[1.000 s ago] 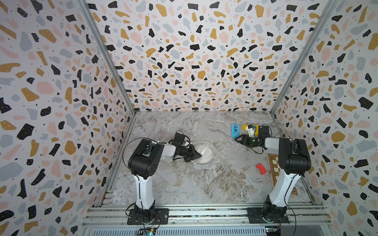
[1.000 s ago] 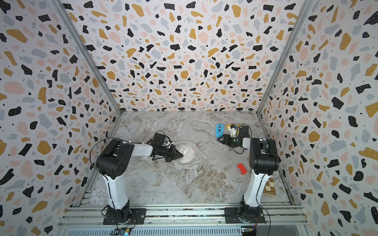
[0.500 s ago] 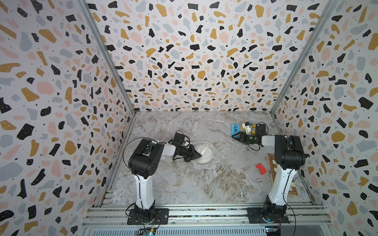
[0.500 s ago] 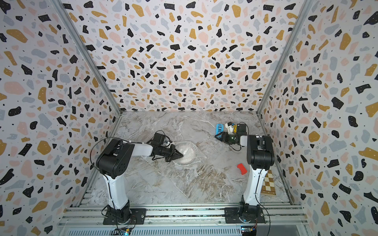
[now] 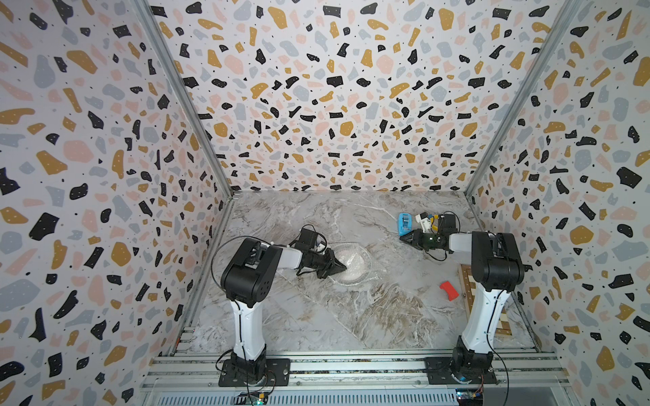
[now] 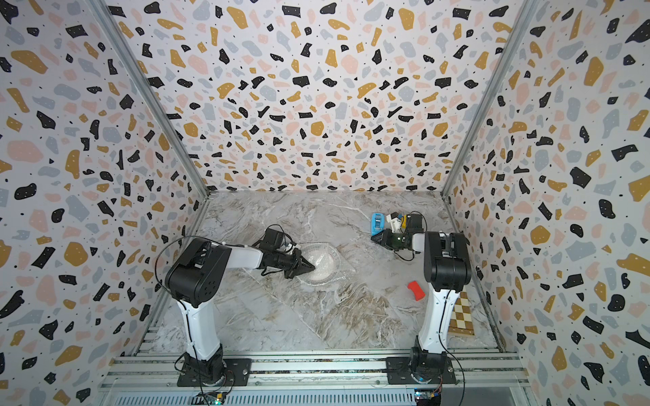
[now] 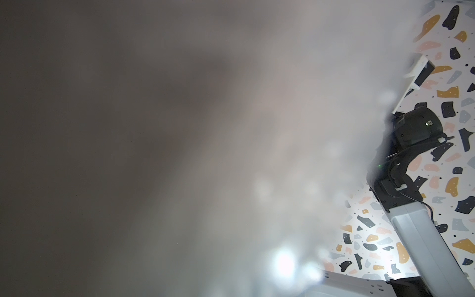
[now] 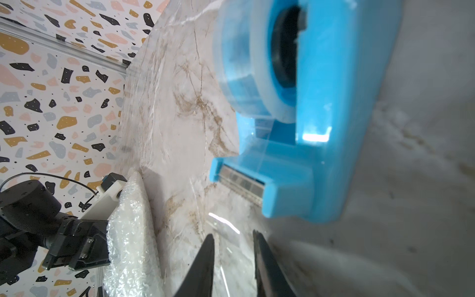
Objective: Wrap dinner plates in bubble wrap
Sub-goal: Pull the tape from the tape cutter.
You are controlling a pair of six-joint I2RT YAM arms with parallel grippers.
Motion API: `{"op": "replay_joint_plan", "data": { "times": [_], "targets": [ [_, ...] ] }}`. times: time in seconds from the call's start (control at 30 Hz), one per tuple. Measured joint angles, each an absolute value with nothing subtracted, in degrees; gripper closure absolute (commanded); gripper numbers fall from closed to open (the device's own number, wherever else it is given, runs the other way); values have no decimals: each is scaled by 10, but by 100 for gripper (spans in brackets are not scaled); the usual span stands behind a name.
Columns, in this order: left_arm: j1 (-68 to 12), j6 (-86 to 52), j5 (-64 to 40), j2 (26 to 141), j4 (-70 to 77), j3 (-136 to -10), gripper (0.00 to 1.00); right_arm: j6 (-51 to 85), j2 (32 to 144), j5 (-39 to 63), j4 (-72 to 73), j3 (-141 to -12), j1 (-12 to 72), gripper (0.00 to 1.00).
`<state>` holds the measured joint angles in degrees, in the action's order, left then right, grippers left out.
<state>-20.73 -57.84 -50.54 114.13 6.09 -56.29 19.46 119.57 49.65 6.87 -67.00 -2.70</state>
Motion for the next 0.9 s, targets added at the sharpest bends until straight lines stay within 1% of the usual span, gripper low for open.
{"op": "replay_joint_plan", "data": {
  "times": [0.07,0.27,0.47,0.9],
  "targets": [
    [-207,-578,-505,1141,61,-563,89,194,1195,500,64,-670,-29,73],
    [-207,-578,-505,1141,61,-563,89,189,1194,505,53,-668,-31,89],
    [-207,-578,-505,1141,61,-563,89,190,1194,514,54,-662,-31,100],
    [-207,-578,-505,1141,61,-563,89,167,1147,501,8,-660,-32,100]
  ]
}}
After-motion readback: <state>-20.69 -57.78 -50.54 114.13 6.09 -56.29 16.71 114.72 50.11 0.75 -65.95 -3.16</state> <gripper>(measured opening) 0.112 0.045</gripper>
